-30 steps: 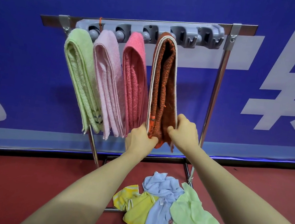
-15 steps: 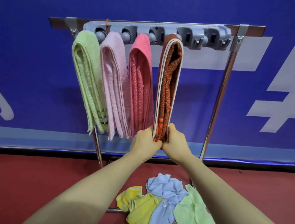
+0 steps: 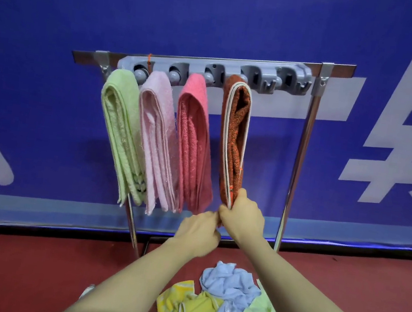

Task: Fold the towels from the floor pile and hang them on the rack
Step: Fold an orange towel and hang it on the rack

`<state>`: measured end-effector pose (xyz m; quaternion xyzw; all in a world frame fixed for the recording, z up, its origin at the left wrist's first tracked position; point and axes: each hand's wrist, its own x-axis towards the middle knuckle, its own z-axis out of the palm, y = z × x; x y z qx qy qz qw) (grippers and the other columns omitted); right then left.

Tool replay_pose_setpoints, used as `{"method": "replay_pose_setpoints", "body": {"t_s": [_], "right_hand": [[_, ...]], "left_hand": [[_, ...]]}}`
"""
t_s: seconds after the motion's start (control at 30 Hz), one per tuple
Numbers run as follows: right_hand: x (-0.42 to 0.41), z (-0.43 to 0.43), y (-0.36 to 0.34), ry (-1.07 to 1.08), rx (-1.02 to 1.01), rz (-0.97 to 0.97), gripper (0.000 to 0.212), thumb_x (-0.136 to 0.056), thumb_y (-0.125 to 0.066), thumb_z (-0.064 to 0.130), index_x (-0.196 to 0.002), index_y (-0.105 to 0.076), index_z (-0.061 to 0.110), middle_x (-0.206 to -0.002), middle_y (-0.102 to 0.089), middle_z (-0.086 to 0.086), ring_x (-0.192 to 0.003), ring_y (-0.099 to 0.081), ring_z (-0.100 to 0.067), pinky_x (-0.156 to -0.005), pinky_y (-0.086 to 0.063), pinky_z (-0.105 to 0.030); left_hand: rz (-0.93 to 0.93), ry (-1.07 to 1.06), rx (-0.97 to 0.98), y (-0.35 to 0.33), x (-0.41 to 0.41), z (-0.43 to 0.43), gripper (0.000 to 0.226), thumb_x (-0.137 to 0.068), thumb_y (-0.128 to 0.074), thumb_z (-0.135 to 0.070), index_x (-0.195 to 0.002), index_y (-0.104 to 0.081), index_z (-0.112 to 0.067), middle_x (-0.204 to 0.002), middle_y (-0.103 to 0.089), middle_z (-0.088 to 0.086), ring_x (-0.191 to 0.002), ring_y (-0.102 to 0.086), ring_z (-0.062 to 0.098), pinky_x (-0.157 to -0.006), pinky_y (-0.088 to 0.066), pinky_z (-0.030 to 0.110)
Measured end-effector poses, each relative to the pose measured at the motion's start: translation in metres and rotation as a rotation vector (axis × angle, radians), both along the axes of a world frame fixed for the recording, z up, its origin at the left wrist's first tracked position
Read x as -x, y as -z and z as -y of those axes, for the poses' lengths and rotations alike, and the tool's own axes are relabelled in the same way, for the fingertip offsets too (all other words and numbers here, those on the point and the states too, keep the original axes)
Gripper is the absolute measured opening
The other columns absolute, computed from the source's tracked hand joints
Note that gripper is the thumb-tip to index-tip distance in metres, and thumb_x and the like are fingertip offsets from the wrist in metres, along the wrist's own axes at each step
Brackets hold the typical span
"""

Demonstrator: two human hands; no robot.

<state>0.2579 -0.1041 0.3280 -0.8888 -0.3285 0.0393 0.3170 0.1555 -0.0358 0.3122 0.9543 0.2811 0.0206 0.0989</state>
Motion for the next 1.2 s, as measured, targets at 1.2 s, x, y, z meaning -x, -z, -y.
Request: {"method": "replay_pose_setpoints", "body": {"t_s": [1.2], "right_hand": [[0.005, -0.018, 0.016, -0.046, -0.059, -0.153, 0.035, -0.079, -0.064, 0.035, -0.101, -0.043, 0.017, -0.087, -0.065, -0.011, -0.081, -0.062, -0.037, -0.067, -0.050, -0.037]], "left_hand": [[0.918, -0.090, 0.157, -0.226, -0.072, -0.046, 0.044, -0.083, -0.046, -0.018, -0.122, -0.063, -0.030, -0.114, -0.071, -0.004, -0.107, -0.063, 0.026, -0.091, -0.049, 0.034]]}}
